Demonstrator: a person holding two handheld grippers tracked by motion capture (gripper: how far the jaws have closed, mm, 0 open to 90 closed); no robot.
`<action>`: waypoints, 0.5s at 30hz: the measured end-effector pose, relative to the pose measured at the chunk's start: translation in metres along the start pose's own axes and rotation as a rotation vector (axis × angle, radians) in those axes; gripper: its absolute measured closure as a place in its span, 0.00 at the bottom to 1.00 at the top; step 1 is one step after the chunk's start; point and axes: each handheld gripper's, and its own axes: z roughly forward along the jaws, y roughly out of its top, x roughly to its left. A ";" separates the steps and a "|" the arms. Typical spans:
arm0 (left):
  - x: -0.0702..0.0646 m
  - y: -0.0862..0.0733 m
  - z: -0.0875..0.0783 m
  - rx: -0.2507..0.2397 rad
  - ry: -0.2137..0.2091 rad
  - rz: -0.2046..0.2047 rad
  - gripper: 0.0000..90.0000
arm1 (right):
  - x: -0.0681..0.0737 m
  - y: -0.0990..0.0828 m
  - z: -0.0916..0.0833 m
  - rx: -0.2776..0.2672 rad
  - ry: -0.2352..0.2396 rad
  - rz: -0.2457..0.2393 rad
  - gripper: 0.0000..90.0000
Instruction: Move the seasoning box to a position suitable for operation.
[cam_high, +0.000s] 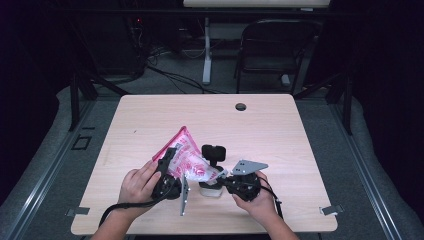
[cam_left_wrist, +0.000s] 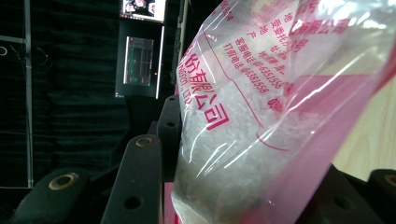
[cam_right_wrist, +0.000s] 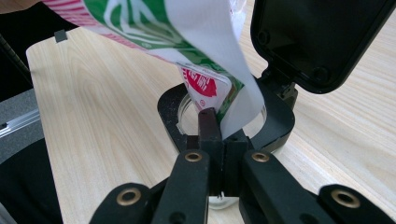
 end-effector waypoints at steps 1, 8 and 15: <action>0.000 0.000 0.000 0.001 -0.003 -0.004 0.72 | 0.000 0.000 0.000 -0.002 0.001 0.002 1.00; 0.000 0.001 -0.001 -0.002 0.003 0.000 0.72 | 0.000 0.000 0.000 -0.001 0.002 0.002 1.00; 0.001 0.003 -0.002 -0.009 0.006 0.000 0.72 | 0.000 -0.001 0.000 -0.003 0.001 0.006 1.00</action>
